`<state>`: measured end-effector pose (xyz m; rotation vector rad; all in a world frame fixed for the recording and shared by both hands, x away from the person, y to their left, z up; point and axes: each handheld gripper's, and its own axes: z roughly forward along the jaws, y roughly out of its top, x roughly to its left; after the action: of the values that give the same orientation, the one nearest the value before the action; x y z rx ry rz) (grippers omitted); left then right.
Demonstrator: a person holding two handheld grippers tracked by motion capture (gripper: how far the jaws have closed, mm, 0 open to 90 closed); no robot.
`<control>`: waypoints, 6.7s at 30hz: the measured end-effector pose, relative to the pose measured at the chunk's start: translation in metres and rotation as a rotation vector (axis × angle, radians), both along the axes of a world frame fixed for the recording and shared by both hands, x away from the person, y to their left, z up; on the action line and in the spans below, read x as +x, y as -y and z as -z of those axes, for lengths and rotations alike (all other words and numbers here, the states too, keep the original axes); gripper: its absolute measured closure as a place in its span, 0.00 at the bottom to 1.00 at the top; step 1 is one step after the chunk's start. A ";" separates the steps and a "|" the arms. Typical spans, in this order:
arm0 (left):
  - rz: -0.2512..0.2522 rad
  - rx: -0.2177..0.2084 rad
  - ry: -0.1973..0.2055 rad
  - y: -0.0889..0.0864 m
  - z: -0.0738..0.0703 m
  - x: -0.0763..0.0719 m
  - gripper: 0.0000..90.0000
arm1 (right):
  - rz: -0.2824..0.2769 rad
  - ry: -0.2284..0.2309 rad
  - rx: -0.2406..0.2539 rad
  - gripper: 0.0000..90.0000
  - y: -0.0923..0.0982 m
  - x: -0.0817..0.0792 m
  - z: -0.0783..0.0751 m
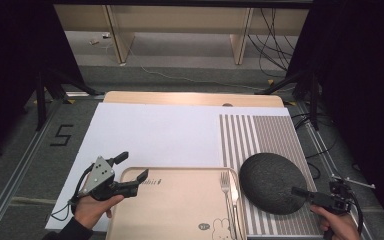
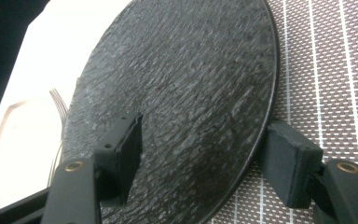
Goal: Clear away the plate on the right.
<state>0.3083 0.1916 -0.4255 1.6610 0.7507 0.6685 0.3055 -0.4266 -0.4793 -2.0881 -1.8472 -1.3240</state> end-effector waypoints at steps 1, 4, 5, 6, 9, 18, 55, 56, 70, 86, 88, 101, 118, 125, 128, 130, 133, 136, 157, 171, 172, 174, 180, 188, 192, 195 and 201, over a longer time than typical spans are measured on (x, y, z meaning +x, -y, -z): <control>0.000 0.001 0.000 0.000 0.000 0.000 0.17 | 0.001 -0.002 0.004 0.39 0.000 0.000 0.000; 0.000 0.001 0.000 0.000 0.000 0.000 0.17 | 0.012 -0.003 0.022 0.39 0.001 0.000 0.001; 0.001 0.001 0.001 0.000 0.000 0.000 0.17 | 0.013 -0.004 0.024 0.39 0.001 0.000 0.001; 0.001 0.002 0.001 0.000 0.000 0.000 0.17 | 0.013 -0.004 0.026 0.40 0.001 0.000 0.001; 0.001 0.002 0.000 0.000 0.000 0.000 0.17 | 0.018 -0.003 0.028 0.41 0.001 0.001 0.002; 0.003 0.004 0.000 0.000 0.000 0.000 0.17 | 0.029 -0.010 0.055 0.43 0.003 0.001 0.003; 0.005 0.003 -0.005 0.002 0.001 0.000 0.17 | 0.146 -0.092 0.102 0.83 0.012 0.001 0.008; 0.005 0.002 -0.005 0.002 0.001 0.000 0.17 | 0.149 -0.088 0.110 0.83 0.013 0.000 0.009; 0.005 0.002 -0.005 0.002 0.001 0.000 0.17 | 0.164 -0.050 0.193 0.91 0.017 -0.002 0.003; 0.004 0.001 -0.005 0.001 0.001 0.001 0.17 | 0.183 0.005 0.238 0.97 0.017 -0.003 -0.010; 0.005 0.001 -0.006 0.001 0.001 0.001 0.17 | 0.185 0.013 0.234 0.97 0.017 -0.003 -0.011; 0.003 0.005 -0.005 0.001 0.001 0.001 0.17 | 0.208 0.014 0.268 0.97 0.017 -0.006 -0.014; 0.002 0.005 -0.002 0.001 0.000 0.001 0.17 | 0.253 0.023 0.307 0.95 0.022 -0.010 -0.015; 0.001 0.002 -0.001 0.001 0.000 0.001 0.17 | 0.273 0.034 0.314 0.95 0.026 -0.012 -0.018; 0.000 0.002 -0.001 0.001 0.000 0.001 0.17 | 0.278 0.043 0.331 0.95 0.026 -0.013 -0.019; 0.000 0.002 -0.001 0.001 0.000 0.001 0.17 | 0.278 0.041 0.336 0.95 0.025 -0.013 -0.020; -0.001 0.002 -0.001 0.001 0.000 0.001 0.17 | 0.274 0.048 0.367 0.95 0.023 -0.012 -0.021; 0.000 0.003 0.000 0.000 0.000 0.001 0.17 | 0.265 0.062 0.383 0.95 0.020 -0.011 -0.023; -0.004 0.003 -0.001 0.000 0.000 0.001 0.17 | 0.116 0.077 0.457 0.94 -0.035 0.006 -0.034; -0.005 0.003 0.001 -0.001 0.000 0.002 0.17 | 0.001 0.071 0.444 0.94 -0.078 0.019 -0.037; -0.004 0.003 0.000 0.000 0.000 0.002 0.17 | -0.008 0.065 0.446 0.94 -0.080 0.020 -0.038; -0.004 0.002 0.001 0.000 0.000 0.002 0.17 | -0.024 0.064 0.448 0.94 -0.086 0.022 -0.038; -0.004 0.002 0.002 -0.001 0.000 0.002 0.17 | -0.065 0.058 0.442 0.94 -0.103 0.026 -0.039; -0.004 0.003 0.003 -0.001 0.000 0.002 0.17 | -0.131 0.040 0.424 0.94 -0.128 0.030 -0.040; -0.003 0.002 0.003 -0.001 0.000 0.001 0.17 | -0.178 0.029 0.418 0.94 -0.145 0.032 -0.040; -0.003 0.003 0.003 -0.001 0.000 0.002 0.17 | -0.216 0.014 0.409 0.94 -0.158 0.033 -0.038; -0.003 0.000 0.003 -0.001 0.000 0.001 0.17 | -0.283 0.002 0.399 0.94 -0.182 0.036 -0.035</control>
<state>0.3093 0.1925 -0.4255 1.6592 0.7506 0.6732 0.3416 -0.2449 -0.4440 -1.5661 -1.6334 -1.4691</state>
